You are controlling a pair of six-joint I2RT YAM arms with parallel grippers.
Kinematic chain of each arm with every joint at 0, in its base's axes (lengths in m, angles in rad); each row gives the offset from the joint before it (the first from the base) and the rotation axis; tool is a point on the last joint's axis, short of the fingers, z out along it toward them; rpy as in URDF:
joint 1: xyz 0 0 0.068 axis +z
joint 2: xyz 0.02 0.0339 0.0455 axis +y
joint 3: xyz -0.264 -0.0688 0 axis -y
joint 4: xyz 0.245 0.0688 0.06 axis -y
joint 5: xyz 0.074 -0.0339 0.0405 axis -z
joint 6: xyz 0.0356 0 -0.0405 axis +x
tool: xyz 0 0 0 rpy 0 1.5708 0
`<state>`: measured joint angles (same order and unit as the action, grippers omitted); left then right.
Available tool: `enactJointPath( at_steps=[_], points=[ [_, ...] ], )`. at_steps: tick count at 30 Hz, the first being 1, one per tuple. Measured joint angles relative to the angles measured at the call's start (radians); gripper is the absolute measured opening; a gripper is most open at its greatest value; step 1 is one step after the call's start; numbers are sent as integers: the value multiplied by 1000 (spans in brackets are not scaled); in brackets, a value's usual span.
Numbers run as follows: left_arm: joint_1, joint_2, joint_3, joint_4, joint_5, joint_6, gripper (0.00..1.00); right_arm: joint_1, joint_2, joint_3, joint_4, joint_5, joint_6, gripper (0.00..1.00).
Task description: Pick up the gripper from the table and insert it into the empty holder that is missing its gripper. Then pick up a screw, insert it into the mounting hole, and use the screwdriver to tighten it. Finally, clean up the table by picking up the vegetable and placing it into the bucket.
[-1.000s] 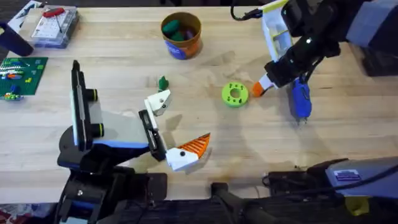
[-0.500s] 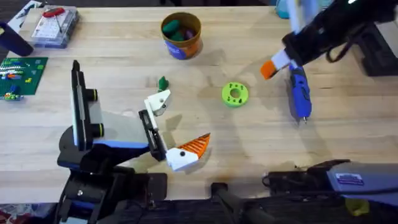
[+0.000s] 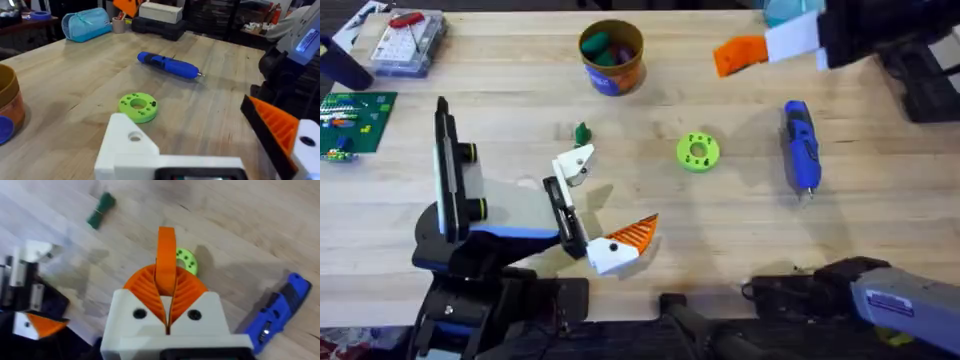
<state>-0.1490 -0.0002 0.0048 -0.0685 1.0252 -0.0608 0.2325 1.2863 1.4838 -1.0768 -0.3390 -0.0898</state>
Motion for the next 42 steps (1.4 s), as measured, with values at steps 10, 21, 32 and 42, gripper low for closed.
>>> enactJointPath(
  at_steps=[10,21,32,42],
  points=[
    [0,0,0,0,0,0,986,10,-8,2,61,-57,152,7],
    [0,0,0,0,0,0,987,11,-13,-151,341,-303,203,7],
    [0,0,0,0,0,0,987,6,-5,-668,939,-684,452,7],
    [0,0,0,0,0,0,987,-7,-2,-961,1771,-839,935,7]
  ],
)
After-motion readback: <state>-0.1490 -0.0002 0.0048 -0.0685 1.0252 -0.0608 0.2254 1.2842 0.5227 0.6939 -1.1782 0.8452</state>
